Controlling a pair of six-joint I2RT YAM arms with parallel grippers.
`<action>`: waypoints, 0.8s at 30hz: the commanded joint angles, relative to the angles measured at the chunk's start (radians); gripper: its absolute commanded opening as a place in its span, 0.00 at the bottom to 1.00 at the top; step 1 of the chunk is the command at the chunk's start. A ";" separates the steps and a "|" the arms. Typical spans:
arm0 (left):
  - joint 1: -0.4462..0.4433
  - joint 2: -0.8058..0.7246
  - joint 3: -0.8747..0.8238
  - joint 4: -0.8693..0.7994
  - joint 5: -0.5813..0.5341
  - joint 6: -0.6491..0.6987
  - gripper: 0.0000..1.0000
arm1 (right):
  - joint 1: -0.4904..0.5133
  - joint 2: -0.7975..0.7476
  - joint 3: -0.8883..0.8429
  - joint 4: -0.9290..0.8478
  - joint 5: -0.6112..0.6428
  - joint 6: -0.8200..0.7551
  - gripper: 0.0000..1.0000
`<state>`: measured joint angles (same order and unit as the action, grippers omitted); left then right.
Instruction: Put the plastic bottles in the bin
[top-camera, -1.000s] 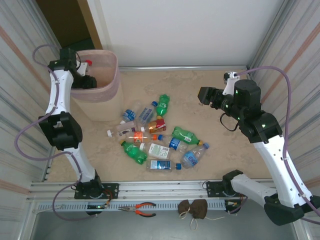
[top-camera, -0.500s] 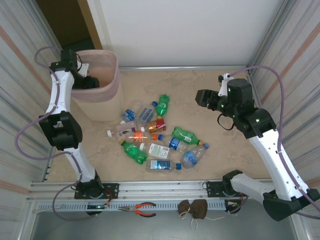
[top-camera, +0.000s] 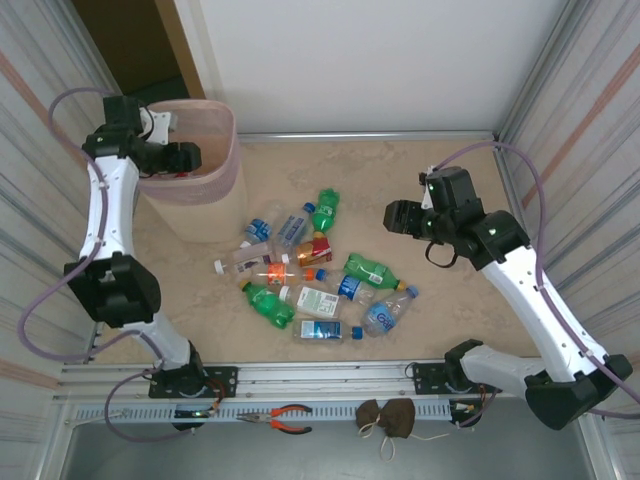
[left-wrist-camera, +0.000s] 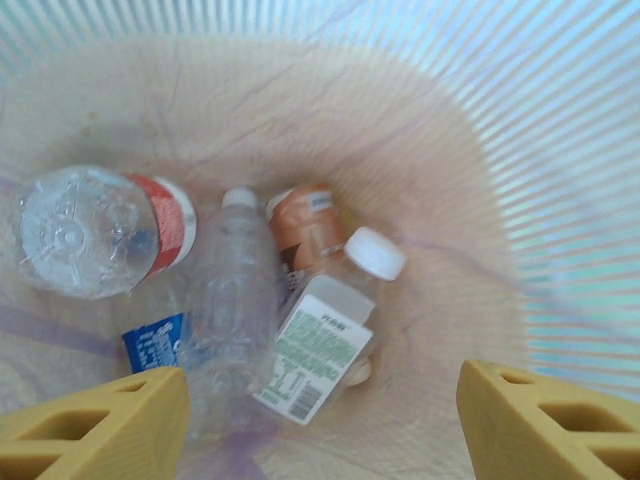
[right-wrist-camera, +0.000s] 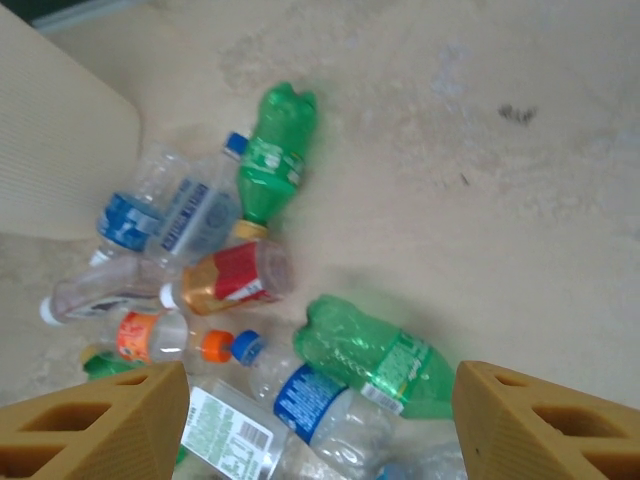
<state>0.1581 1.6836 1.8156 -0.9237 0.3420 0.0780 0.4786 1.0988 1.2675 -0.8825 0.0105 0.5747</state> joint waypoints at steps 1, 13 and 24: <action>-0.004 -0.084 -0.066 0.095 0.103 -0.045 0.71 | 0.003 -0.023 -0.078 -0.028 0.048 0.124 0.69; -0.024 -0.246 -0.261 0.331 0.218 -0.095 0.72 | -0.199 -0.149 -0.482 0.140 -0.066 0.375 0.66; -0.035 -0.263 -0.280 0.349 0.225 -0.094 0.72 | -0.385 -0.165 -0.756 0.334 -0.320 0.472 0.59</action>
<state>0.1287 1.4666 1.5532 -0.6018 0.5423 -0.0048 0.1032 0.9329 0.5419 -0.6319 -0.2180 0.9920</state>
